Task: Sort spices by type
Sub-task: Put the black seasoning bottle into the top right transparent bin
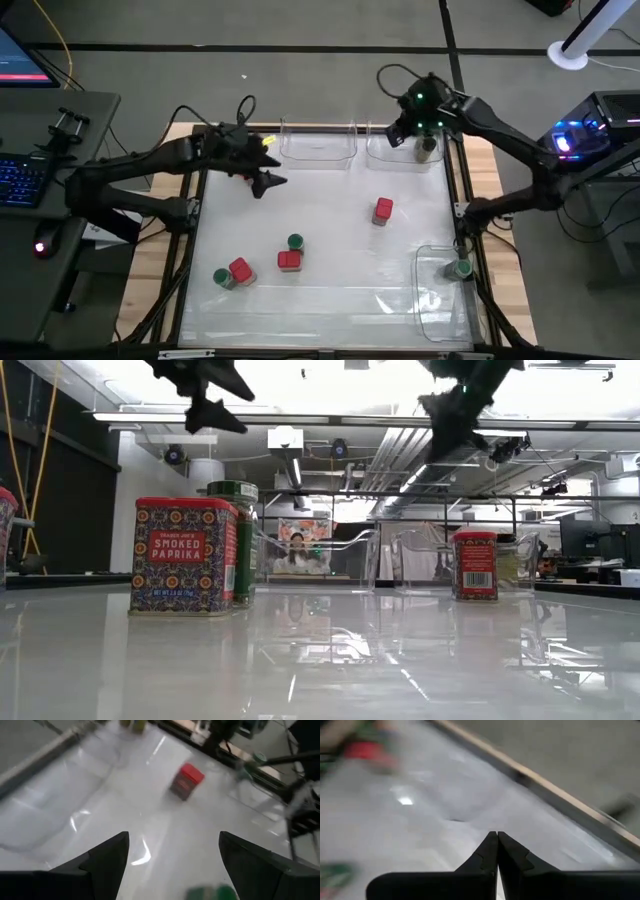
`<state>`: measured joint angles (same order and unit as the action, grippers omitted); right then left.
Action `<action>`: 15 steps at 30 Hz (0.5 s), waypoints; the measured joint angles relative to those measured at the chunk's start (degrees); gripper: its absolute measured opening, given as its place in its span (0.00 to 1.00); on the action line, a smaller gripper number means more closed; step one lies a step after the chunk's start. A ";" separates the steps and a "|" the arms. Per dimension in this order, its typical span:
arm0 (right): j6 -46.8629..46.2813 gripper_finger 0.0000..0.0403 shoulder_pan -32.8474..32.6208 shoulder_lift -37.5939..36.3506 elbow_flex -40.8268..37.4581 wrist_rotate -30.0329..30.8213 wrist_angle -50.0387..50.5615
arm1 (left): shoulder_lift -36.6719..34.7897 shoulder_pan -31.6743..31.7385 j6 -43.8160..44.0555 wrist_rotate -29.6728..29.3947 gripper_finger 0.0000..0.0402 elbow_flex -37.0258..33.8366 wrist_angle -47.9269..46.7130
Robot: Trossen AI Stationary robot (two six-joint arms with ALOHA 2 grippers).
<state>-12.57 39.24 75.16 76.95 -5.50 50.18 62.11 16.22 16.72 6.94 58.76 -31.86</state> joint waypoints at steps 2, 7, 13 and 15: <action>2.34 0.00 -1.73 -1.46 0.02 -4.22 -2.08 | -1.35 -2.24 2.69 -0.03 0.74 0.00 -3.85; 3.86 0.00 -5.90 -2.41 0.02 -3.38 -6.11 | -3.02 -7.01 8.47 -9.52 0.74 1.11 -18.51; 3.59 0.01 -7.56 -0.01 0.02 -1.54 -11.13 | 1.03 5.86 16.60 -19.43 0.74 7.22 -26.83; 3.55 0.03 -7.57 1.30 0.02 -1.57 -11.86 | 3.96 12.98 13.40 -18.22 0.74 7.88 -28.78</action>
<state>-9.02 31.67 76.46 76.97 -7.07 38.32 66.08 29.21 30.12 -11.28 66.64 -60.64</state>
